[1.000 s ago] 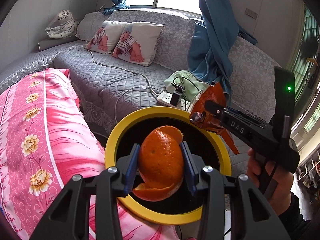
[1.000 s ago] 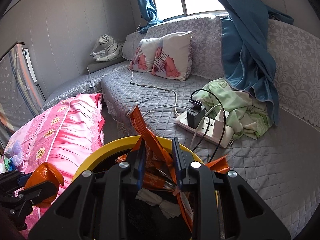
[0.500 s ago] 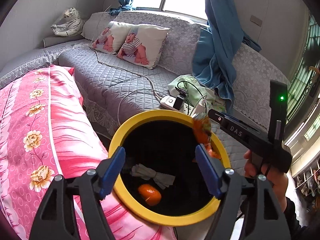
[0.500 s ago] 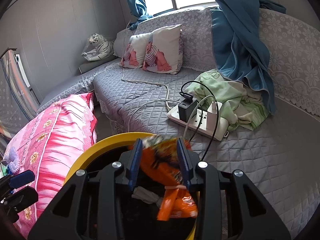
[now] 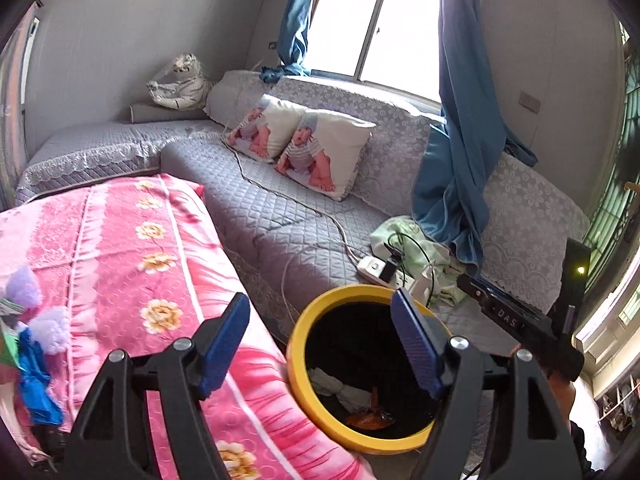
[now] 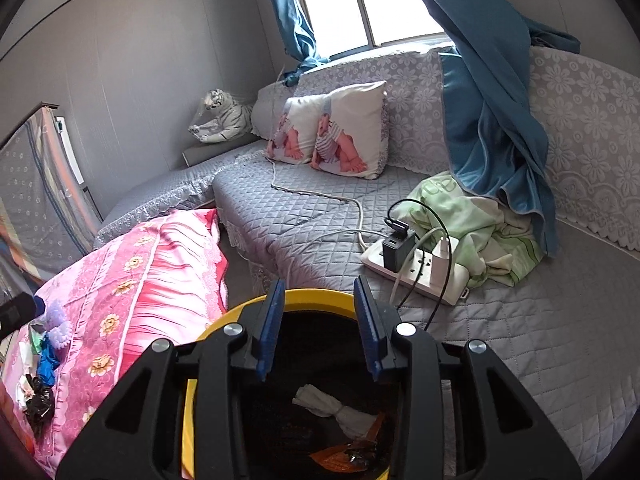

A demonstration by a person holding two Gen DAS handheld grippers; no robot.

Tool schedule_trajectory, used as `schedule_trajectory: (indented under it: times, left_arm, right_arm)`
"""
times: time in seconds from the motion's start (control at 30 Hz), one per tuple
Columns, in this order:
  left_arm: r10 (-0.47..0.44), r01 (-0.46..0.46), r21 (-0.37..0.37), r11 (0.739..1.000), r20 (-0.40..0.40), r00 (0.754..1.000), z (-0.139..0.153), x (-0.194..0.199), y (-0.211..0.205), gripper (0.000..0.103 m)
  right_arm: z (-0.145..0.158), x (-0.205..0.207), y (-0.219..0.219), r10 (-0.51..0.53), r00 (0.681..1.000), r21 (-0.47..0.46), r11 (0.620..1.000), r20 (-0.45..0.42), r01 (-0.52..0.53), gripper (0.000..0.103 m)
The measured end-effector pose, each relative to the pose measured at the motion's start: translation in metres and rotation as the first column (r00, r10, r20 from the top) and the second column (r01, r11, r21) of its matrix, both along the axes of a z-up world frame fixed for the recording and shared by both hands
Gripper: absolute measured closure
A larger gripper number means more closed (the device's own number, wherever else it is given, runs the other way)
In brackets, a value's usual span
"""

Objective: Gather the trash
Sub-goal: 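Move both tools back over the trash on the bed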

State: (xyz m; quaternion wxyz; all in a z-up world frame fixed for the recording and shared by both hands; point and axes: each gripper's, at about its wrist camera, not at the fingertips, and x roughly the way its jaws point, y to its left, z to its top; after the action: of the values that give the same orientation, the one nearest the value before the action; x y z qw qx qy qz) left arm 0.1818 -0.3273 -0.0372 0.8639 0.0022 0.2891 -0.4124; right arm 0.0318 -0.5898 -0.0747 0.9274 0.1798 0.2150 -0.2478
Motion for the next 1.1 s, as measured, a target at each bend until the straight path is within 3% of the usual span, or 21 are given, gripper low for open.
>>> schedule_trajectory:
  times: [0.2, 0.3, 0.47, 0.63, 0.73, 0.93, 1.1]
  left_arm:
    - [0.134, -0.131, -0.037, 0.991, 0.103, 0.986, 0.037, -0.004, 0.097, 0.029]
    - [0.223, -0.222, -0.024, 0.975, 0.176, 0.959, 0.046, -0.012, 0.148, 0.024]
    - [0.355, -0.358, -0.023, 0.933, 0.212, 0.911, 0.042, -0.027, 0.224, 0.016]
    - [0.415, -0.42, -0.019, 0.907, 0.2, 0.887, 0.021, -0.044, 0.281, 0.011]
    - [0.438, -0.448, 0.001, 0.894, 0.207, 0.875, 0.006, -0.058, 0.307, 0.01]
    - [0.438, -0.447, 0.036, 0.894, 0.14, 0.888, -0.029, -0.076, 0.339, 0.008]
    - [0.404, -0.412, 0.075, 0.908, 0.103, 0.909, -0.055, -0.088, 0.336, 0.008]
  right_arm:
    - [0.028, 0.003, 0.053, 0.173, 0.983, -0.064, 0.983, 0.062, -0.169, 0.06]
    - [0.037, 0.01, 0.086, 0.271, 0.96, -0.108, 0.959, 0.074, -0.263, 0.058]
    - [0.04, 0.03, 0.142, 0.444, 0.892, -0.117, 0.894, 0.083, -0.433, 0.054]
    - [0.03, 0.057, 0.196, 0.597, 0.798, -0.057, 0.802, 0.082, -0.594, 0.046]
    - [0.021, 0.072, 0.224, 0.647, 0.758, -0.035, 0.762, 0.078, -0.647, 0.045]
    - [0.003, 0.094, 0.269, 0.742, 0.667, 0.041, 0.666, 0.068, -0.745, 0.039]
    - [-0.01, 0.102, 0.301, 0.805, 0.593, 0.07, 0.59, 0.034, -0.805, 0.035]
